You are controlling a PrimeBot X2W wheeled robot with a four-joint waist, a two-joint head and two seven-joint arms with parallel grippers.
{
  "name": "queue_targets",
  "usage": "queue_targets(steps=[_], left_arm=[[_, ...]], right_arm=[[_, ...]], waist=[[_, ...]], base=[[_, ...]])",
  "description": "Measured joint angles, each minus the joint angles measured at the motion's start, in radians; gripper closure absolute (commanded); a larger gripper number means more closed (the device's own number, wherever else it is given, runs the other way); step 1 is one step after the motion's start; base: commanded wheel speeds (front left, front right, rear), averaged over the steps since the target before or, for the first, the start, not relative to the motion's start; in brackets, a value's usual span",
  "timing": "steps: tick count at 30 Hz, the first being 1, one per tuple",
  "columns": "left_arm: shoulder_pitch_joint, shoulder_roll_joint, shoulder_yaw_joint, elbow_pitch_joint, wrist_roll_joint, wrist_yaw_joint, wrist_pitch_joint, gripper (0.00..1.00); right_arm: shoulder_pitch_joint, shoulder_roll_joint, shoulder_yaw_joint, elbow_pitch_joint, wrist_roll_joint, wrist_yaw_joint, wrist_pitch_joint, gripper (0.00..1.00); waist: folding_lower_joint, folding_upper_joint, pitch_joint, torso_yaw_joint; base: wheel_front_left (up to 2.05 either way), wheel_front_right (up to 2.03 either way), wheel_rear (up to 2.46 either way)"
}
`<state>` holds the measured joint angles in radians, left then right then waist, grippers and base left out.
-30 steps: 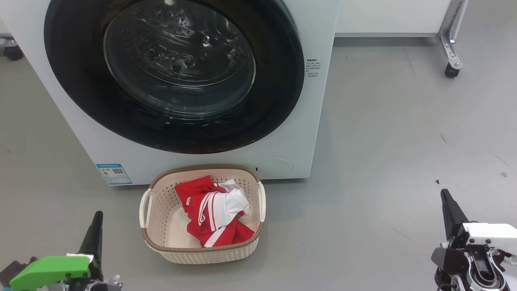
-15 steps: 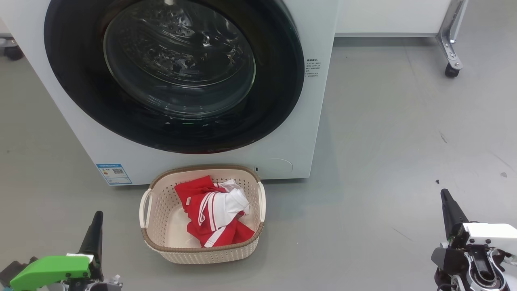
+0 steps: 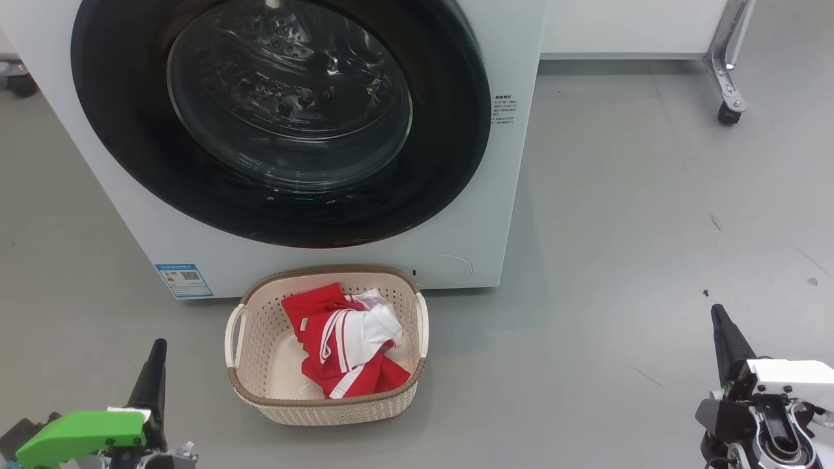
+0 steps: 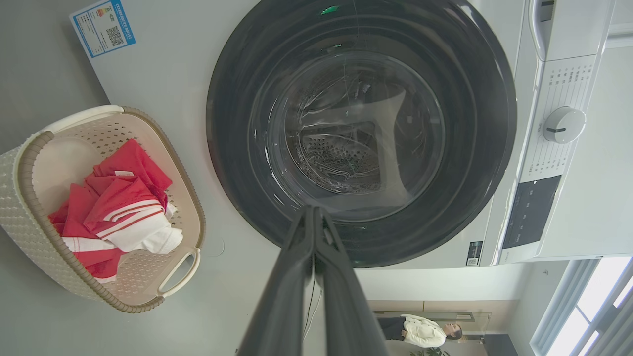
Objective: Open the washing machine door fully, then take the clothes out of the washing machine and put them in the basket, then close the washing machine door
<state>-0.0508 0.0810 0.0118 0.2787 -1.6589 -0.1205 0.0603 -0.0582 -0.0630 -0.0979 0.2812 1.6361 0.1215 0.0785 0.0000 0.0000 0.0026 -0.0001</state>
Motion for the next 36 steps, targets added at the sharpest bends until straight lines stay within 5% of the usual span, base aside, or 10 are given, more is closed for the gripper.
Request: queue_targets(steps=[36], left_arm=[[-0.002, -0.002, 0.005, -0.001, 0.0, 0.0, 0.0, 1.0]], right_arm=[[0.0, 0.001, -0.003, -0.001, 0.0, 0.0, 0.005, 1.0]], waist=[[0.0, 0.0, 0.0, 0.0]], base=[[0.0, 0.0, 0.0]])
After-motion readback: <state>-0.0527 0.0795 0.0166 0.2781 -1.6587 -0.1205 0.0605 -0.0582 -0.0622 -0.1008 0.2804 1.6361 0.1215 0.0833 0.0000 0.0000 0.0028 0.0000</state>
